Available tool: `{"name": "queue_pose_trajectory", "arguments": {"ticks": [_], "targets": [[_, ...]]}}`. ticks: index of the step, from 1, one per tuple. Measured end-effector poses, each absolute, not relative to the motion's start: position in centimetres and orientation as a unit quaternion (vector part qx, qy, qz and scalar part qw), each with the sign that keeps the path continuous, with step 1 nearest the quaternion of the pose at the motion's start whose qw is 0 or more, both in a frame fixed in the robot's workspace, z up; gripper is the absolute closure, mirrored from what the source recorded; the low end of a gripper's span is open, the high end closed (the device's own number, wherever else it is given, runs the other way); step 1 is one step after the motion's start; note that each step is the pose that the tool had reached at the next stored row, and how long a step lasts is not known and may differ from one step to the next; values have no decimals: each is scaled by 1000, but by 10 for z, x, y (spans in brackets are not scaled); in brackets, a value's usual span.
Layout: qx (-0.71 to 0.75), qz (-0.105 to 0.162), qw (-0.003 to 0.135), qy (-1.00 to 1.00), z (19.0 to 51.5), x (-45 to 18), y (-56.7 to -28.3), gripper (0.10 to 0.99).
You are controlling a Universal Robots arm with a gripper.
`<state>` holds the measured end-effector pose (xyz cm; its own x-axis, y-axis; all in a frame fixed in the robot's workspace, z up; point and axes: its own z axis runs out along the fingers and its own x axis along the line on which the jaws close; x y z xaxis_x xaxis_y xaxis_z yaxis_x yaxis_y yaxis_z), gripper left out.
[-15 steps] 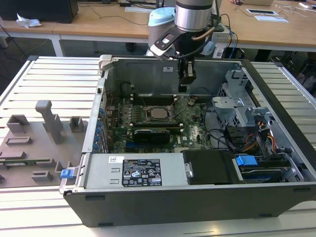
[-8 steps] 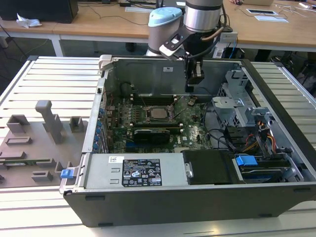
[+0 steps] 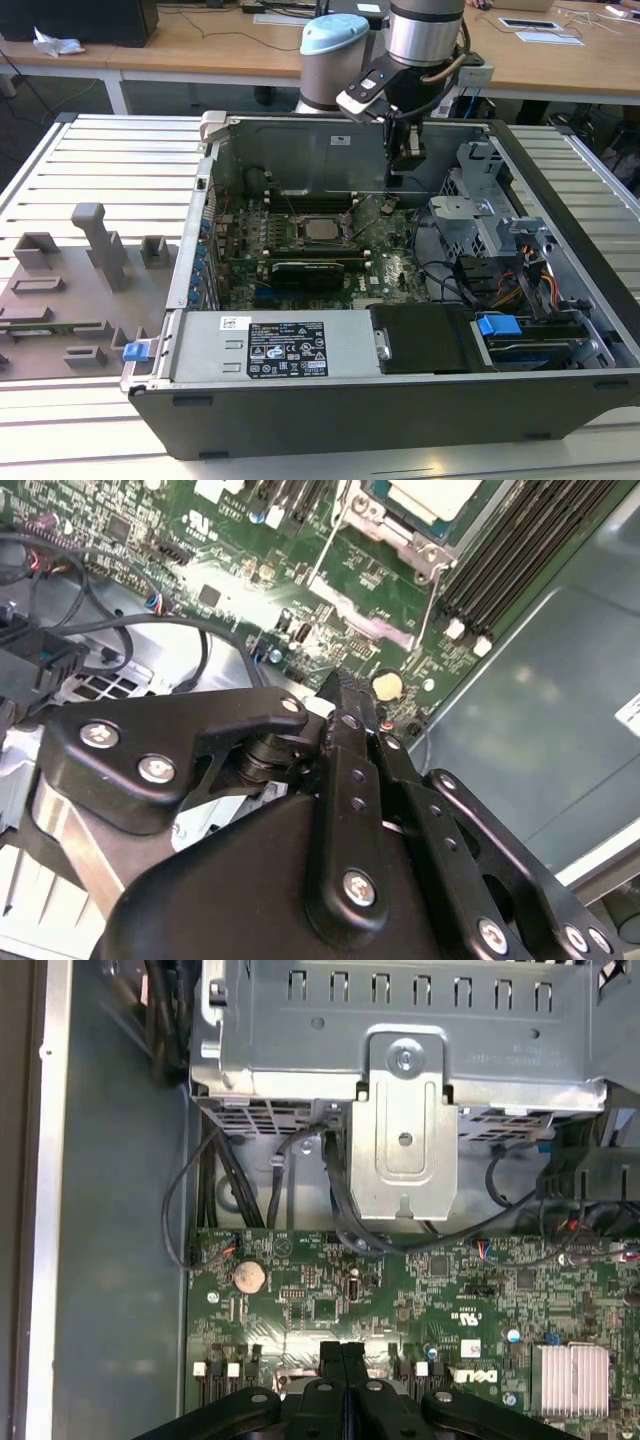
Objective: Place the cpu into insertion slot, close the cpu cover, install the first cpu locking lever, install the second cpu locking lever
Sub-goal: 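Close the cpu cover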
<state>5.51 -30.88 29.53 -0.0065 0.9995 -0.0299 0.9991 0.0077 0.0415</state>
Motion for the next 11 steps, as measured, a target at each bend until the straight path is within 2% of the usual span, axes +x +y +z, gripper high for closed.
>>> {"name": "queue_pose_trajectory", "arguments": {"ticks": [11], "targets": [[704, 3, 25, 709, 295, 70, -309, 980]]}}
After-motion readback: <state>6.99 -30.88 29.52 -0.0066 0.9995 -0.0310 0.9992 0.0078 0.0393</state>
